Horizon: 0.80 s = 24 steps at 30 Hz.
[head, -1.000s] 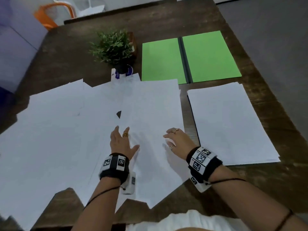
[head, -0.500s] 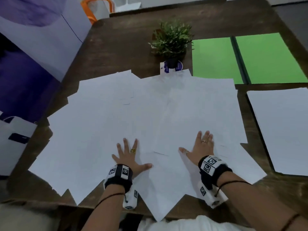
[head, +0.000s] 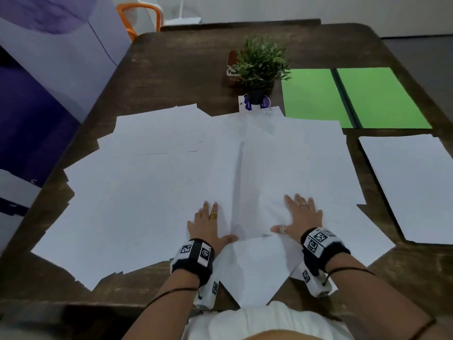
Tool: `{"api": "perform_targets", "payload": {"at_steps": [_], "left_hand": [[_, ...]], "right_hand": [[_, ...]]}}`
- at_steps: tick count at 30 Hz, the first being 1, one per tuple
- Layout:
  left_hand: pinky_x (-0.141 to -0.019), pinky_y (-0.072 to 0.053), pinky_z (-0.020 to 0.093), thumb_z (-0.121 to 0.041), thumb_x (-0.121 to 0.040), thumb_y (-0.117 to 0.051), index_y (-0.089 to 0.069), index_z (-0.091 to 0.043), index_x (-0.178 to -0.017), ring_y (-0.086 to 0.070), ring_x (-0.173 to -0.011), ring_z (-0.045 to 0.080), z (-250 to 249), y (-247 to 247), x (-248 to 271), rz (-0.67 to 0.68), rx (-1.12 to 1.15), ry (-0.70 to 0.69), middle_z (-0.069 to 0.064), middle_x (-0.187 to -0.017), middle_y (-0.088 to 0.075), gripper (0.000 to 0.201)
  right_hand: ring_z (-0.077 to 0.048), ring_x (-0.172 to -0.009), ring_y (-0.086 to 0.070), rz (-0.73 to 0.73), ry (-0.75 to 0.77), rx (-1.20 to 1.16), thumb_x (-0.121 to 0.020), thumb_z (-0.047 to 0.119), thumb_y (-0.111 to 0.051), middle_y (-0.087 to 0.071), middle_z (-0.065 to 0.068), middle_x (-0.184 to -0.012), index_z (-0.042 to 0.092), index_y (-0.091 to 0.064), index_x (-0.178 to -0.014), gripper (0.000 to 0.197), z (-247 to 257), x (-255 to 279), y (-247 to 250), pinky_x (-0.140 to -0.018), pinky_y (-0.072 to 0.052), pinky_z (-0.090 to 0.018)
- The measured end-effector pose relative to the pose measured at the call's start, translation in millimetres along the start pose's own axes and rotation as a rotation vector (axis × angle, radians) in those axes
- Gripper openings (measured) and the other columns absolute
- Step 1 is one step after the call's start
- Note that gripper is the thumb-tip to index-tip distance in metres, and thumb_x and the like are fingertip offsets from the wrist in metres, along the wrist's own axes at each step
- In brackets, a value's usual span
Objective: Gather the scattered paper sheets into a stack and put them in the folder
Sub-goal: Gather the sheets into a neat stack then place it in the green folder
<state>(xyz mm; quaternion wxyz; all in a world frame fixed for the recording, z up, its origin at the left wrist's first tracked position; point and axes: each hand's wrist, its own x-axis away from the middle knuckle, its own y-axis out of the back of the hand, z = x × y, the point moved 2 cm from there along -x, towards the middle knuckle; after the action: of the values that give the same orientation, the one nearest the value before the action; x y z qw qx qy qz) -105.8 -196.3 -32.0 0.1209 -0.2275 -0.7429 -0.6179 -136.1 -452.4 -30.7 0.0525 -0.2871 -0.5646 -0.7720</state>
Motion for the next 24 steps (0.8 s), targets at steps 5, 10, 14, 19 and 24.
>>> {"api": "perform_targets", "payload": {"at_steps": [5, 10, 14, 19, 24], "left_hand": [[-0.114, -0.012, 0.055, -0.071, -0.081, -0.044, 0.003, -0.022, -0.15, 0.002, -0.145, 0.025, 0.2, -2.4, 0.2, -0.003, -0.065, -0.054, -0.005, -0.157, 0.013, 0.097], [-0.108, -0.004, 0.065, -0.061, -0.09, -0.039, -0.001, -0.037, -0.149, 0.02, -0.141, 0.035, 0.3, -5.6, 0.1, 0.052, -0.058, -0.141, -0.015, -0.156, 0.015, 0.074], [-0.113, -0.007, 0.058, -0.052, -0.094, -0.04, -0.002, -0.03, -0.15, 0.014, -0.144, 0.029, -6.4, -3.2, -5.1, 0.072, -0.121, -0.192, -0.009, -0.157, 0.012, 0.072], [-0.115, -0.007, 0.053, -0.055, -0.091, -0.039, 0.007, -0.01, -0.149, 0.013, -0.144, 0.027, -6.5, -3.2, -4.1, 0.086, -0.157, -0.118, 0.012, -0.155, 0.019, 0.087], [-0.114, -0.015, 0.054, -0.041, -0.092, -0.045, 0.002, -0.007, -0.149, 0.008, -0.143, 0.038, -20.7, 2.3, -4.7, 0.138, -0.245, -0.099, 0.014, -0.156, 0.014, 0.081]], "right_hand": [[-0.022, -0.146, 0.003, -0.063, -0.055, -0.104, -0.071, 0.064, -0.066, 0.007, -0.004, -0.158, 0.026, -0.005, -0.15, 0.107, -14.0, 0.4, 7.0, -0.118, -0.009, -0.047], [-0.026, -0.146, 0.003, -0.045, -0.125, -0.128, -0.074, 0.048, -0.073, 0.011, -0.006, -0.158, 0.025, -0.006, -0.15, 0.104, -21.0, 0.2, 12.4, -0.117, -0.017, -0.041], [-0.036, -0.138, -0.021, -0.204, -0.396, -0.433, -0.068, 0.033, -0.082, -0.007, -0.017, -0.153, 0.017, -0.015, -0.148, 0.106, -22.6, -1.8, 26.7, -0.109, -0.029, -0.041], [-0.038, -0.13, -0.034, -0.207, -0.517, -0.71, -0.068, 0.027, -0.083, -0.023, -0.022, -0.145, 0.008, -0.016, -0.144, 0.103, -17.5, -5.8, 34.0, -0.101, -0.036, -0.044], [-0.034, -0.125, -0.044, -0.255, -0.51, -0.903, -0.077, 0.01, -0.075, -0.039, -0.019, -0.14, 0.008, -0.023, -0.142, 0.082, -11.7, -11.0, 32.2, -0.097, -0.039, -0.038]]}}
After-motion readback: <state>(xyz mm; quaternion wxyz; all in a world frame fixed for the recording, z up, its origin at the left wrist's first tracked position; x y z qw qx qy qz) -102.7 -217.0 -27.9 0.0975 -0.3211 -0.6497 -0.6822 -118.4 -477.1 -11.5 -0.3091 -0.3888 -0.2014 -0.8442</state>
